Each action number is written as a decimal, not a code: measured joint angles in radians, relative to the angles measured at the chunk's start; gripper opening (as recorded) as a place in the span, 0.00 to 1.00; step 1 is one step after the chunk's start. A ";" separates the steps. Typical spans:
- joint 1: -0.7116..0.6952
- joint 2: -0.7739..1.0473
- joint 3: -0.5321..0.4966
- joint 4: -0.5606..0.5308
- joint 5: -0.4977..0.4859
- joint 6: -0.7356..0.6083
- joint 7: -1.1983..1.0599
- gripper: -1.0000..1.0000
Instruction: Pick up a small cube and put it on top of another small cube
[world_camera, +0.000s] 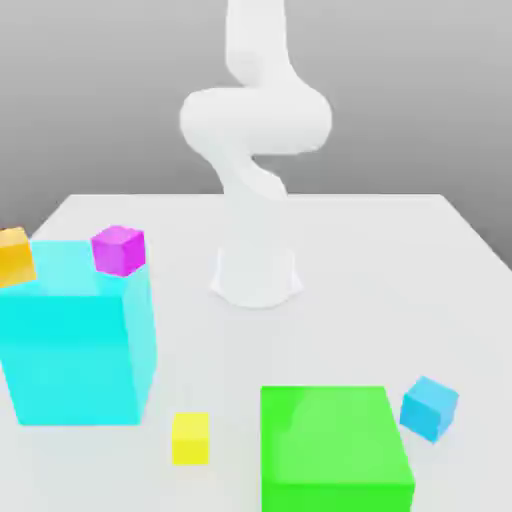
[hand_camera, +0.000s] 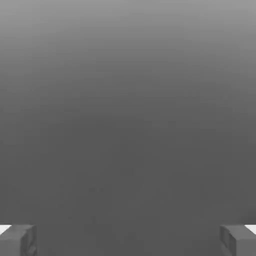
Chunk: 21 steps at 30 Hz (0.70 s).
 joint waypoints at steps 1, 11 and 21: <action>0.011 0.039 0.012 -0.014 -0.003 0.020 -0.008 0.50; 0.119 0.404 0.128 -0.147 -0.034 0.205 -0.072 0.50; 0.258 0.768 0.224 -0.279 -0.087 0.388 -0.120 0.50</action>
